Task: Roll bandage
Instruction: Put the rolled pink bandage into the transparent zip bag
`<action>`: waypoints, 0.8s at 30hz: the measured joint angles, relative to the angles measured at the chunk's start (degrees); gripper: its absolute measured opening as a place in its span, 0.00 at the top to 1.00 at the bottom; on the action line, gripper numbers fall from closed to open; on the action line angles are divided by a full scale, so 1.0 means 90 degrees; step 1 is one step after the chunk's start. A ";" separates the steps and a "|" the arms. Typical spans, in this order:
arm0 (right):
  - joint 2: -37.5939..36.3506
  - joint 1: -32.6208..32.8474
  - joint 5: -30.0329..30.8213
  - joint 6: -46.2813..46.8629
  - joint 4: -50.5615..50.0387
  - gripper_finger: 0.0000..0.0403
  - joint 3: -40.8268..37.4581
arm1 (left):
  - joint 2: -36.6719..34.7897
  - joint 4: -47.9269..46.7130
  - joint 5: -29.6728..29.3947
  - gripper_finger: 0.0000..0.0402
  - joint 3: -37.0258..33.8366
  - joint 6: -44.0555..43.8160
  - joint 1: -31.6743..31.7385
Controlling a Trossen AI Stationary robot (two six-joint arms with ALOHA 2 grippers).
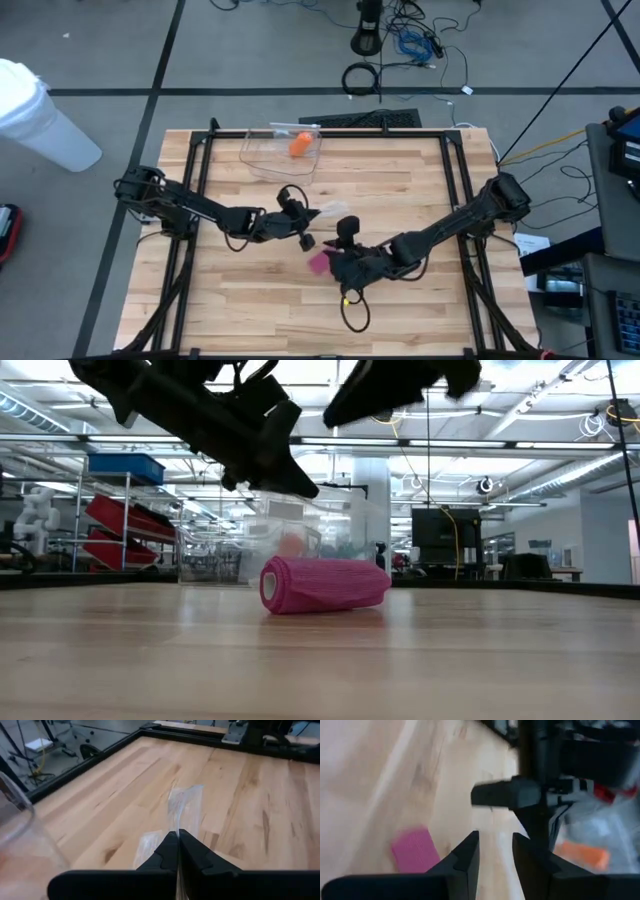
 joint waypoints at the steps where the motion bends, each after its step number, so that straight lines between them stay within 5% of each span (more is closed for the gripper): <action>1: 0.0037 -0.0020 0.0013 -0.0226 -0.0082 0.75 0.0000 | 0.0040 0.0070 0.0044 0.99 0.0000 -0.0058 0.0002; 24: 0.0175 -0.0191 0.0033 0.0645 -0.0983 0.78 -0.0002 | 0.0109 0.0566 0.1193 0.99 0.0002 -0.1475 0.0140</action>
